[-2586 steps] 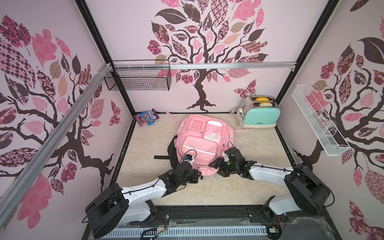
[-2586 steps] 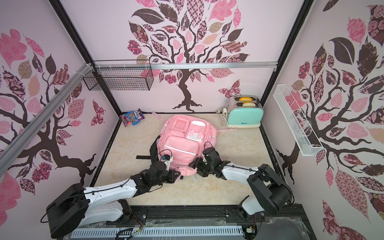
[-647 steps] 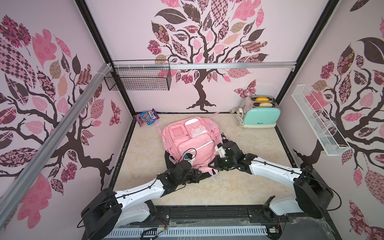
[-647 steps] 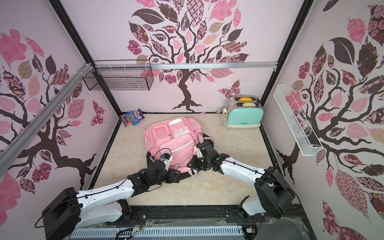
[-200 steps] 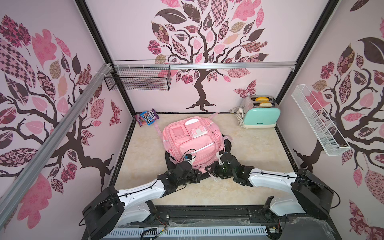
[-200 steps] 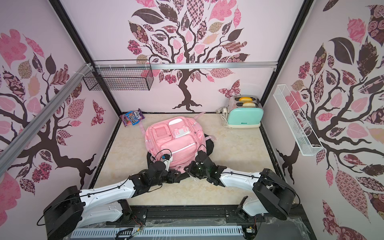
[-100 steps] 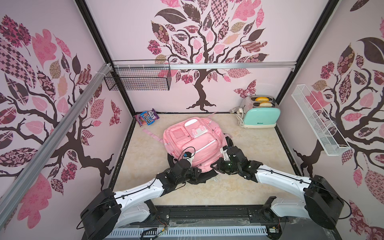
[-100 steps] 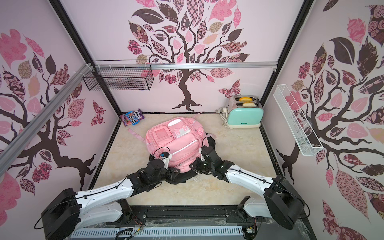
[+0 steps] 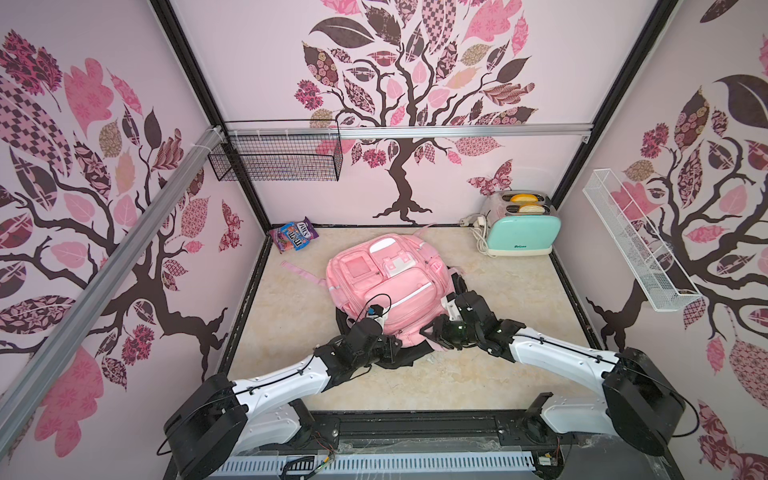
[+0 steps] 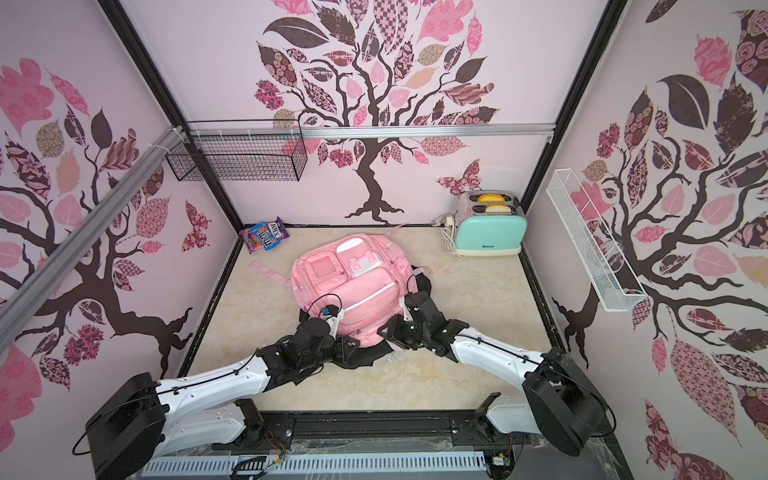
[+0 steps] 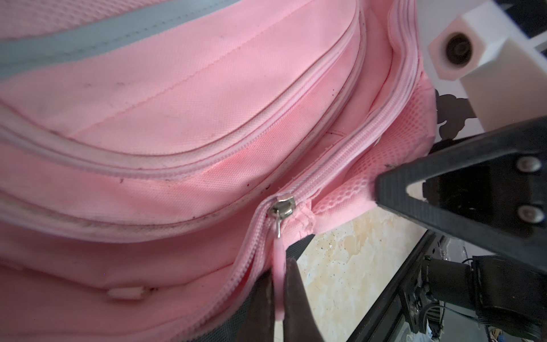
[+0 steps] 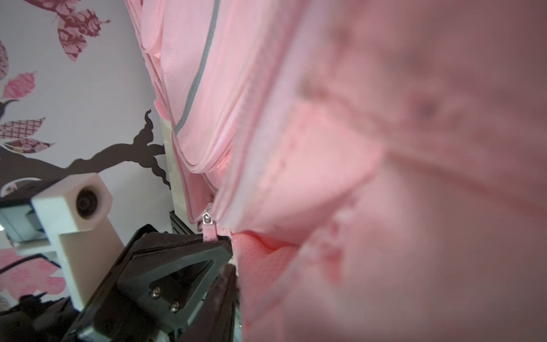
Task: Zip up the backpack
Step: Zip the zipper on the backpack.
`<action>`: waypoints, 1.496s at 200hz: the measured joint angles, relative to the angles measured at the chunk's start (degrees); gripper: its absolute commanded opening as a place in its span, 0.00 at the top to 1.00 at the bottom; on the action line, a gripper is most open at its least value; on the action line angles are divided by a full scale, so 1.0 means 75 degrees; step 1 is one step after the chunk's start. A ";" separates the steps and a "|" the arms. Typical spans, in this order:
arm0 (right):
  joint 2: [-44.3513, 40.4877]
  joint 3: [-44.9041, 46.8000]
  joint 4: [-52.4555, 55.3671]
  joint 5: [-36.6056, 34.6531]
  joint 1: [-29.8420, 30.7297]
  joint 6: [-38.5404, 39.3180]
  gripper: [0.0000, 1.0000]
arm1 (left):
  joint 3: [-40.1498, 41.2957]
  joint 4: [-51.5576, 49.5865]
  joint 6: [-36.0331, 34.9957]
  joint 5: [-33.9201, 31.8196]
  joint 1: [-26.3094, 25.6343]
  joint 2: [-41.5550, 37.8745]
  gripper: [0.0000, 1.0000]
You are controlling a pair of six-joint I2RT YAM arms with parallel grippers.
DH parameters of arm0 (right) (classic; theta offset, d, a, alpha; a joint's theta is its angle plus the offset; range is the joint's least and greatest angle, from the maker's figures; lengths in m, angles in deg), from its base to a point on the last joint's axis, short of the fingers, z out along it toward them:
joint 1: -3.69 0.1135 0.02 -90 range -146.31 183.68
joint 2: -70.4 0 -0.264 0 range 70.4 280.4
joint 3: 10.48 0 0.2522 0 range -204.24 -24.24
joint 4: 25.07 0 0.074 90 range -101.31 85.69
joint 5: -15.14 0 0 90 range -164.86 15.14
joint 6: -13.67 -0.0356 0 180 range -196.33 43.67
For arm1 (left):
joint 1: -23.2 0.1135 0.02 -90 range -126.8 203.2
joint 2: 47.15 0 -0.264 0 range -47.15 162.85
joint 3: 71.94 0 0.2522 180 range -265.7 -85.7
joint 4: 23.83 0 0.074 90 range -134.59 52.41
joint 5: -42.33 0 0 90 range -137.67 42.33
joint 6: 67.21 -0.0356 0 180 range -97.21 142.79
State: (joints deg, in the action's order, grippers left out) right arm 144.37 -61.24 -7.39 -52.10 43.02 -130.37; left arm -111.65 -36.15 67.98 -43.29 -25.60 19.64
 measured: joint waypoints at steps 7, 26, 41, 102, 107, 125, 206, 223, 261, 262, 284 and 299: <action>0.0000 0.0009 -0.0035 0.0023 0.0003 -0.0149 0.41 | 0.0029 0.0009 0.0003 0.0006 0.0009 0.0050 1.00; 0.0000 0.0035 -0.0198 0.0026 0.0105 -0.0472 0.37 | 0.0050 0.0093 0.0006 0.0050 0.0009 0.0201 1.00; 0.0032 0.0041 -0.0306 -0.0047 0.0224 -0.0720 0.35 | 0.0052 0.0166 0.0017 0.0064 0.0009 0.0277 1.00; 0.0673 0.0568 -0.1323 -0.0726 0.0965 -0.2011 0.33 | 0.0125 0.0283 0.0096 0.0099 -0.0052 0.0323 1.00; 0.0749 0.0606 -0.1440 -0.0769 0.0979 -0.2081 0.33 | 0.0125 0.0291 0.0102 0.0114 -0.0070 0.0323 1.00; 0.1011 0.0650 -0.1941 -0.0868 0.1000 -0.2302 0.33 | 0.0134 0.0315 0.0122 0.0105 -0.0149 0.0323 1.00; 0.1195 0.0702 -0.2649 -0.1177 0.1075 -0.2629 0.34 | 0.0291 0.0562 0.0236 -0.0032 -0.0309 0.0306 1.00; 0.1195 0.0676 -0.2565 -0.1349 0.1090 -0.2620 0.35 | 0.0291 0.0545 0.0236 -0.0029 -0.0318 0.0286 1.00; 0.1361 0.0498 -0.2387 -0.1553 0.1128 -0.2410 0.56 | 0.0329 0.0527 0.0259 -0.0052 -0.0344 0.0152 1.00; 0.1367 0.0495 -0.2384 -0.1556 0.1128 -0.2430 0.57 | 0.0329 0.0525 0.0259 -0.0055 -0.0344 0.0146 1.00; 0.1408 0.0423 -0.2273 -0.1594 0.1139 -0.2288 0.79 | 0.0344 0.0475 0.0265 -0.0119 -0.0344 0.0009 1.00; 0.1399 0.0370 -0.2215 -0.1588 0.1145 -0.2151 0.90 | 0.0347 0.0405 0.0259 -0.0154 -0.0350 -0.0111 1.00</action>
State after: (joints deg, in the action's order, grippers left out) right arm 154.86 -58.46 -24.00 -64.01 51.61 -146.50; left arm -109.05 -33.12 69.92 -44.45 -28.22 18.81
